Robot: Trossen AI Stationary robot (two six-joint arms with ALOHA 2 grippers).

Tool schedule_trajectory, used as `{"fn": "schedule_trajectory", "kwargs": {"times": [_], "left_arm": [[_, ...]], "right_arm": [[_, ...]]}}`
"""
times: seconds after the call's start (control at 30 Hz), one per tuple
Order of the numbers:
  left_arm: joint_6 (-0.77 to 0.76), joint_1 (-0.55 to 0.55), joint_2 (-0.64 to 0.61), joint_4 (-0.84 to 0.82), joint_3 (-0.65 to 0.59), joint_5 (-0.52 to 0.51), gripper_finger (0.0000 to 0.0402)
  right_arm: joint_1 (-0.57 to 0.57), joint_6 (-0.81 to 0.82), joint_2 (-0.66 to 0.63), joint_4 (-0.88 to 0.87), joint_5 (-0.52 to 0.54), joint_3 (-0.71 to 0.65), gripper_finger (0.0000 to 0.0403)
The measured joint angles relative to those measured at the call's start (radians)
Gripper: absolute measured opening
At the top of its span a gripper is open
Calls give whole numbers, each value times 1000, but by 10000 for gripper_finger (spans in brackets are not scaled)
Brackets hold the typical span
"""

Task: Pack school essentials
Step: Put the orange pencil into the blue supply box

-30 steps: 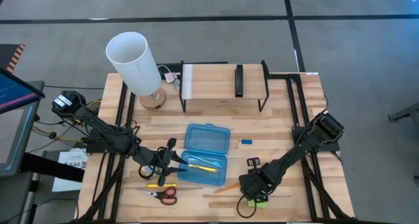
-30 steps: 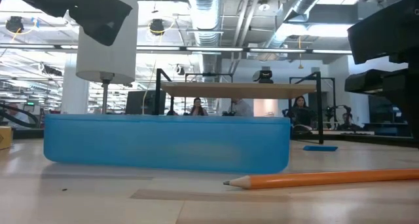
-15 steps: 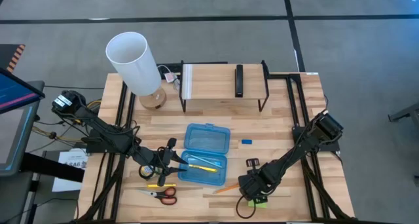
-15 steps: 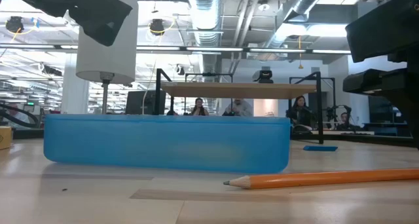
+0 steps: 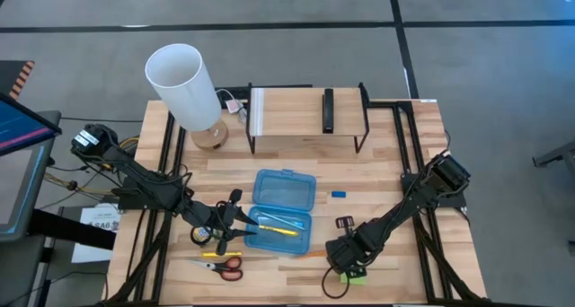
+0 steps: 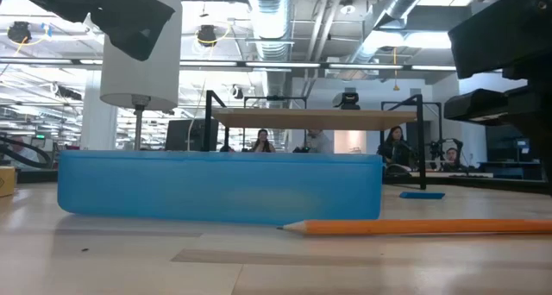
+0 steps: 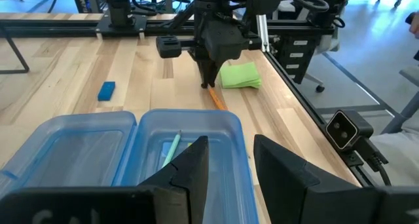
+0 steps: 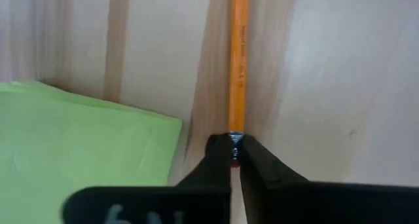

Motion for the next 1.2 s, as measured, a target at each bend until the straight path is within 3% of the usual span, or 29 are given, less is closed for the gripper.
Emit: {"fn": "schedule_trajectory", "kwargs": {"times": [1.2], "left_arm": [[2, 0, 0, -1, 0, 0, 109]], "right_arm": [[3, -124, 1, -138, 13, 133, 0]]}}
